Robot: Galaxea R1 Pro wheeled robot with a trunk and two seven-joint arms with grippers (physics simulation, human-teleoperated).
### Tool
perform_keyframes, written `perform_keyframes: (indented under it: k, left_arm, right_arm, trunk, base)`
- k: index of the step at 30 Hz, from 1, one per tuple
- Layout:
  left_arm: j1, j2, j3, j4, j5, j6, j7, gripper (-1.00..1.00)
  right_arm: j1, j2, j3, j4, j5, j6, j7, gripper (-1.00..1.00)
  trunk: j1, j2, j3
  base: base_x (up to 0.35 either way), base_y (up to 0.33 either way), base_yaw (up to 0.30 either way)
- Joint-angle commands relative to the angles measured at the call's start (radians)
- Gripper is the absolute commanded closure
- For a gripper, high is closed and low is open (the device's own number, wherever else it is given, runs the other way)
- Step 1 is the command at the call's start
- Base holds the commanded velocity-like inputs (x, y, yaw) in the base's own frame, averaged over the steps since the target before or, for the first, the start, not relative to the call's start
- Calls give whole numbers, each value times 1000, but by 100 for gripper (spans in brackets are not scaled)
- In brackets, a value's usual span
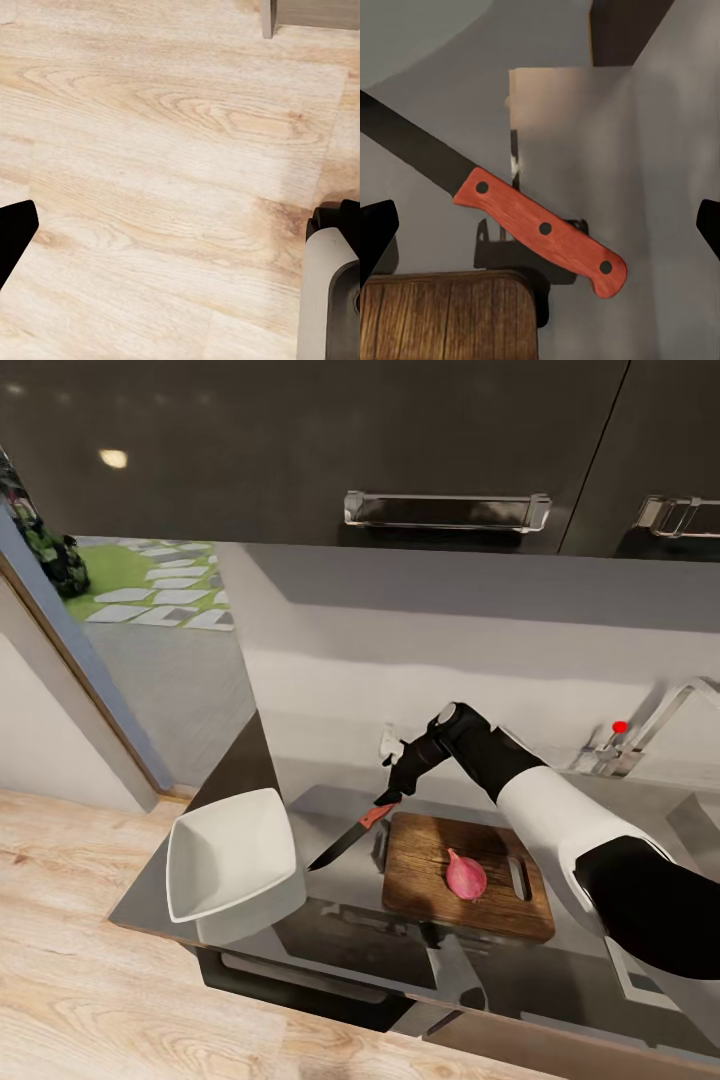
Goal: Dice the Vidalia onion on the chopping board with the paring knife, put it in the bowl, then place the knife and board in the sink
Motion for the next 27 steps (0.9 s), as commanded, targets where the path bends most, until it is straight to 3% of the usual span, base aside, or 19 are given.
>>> perform_keyframes:
  k: [1, 27]
  left_arm:
    - [-2, 0, -7, 4, 3, -7, 3, -100]
    - [-2, 0, -7, 4, 3, -7, 3, -100]
  right_arm:
    - [-1, 0, 1, 0, 2, 7, 3, -100]
    - [-1, 0, 1, 8, 3, -18, 2, -100]
  trunk:
    - [1, -2, -2]
    - [1, -2, -2]
  base:
    - [0, 0, 0]
    - [0, 0, 0]
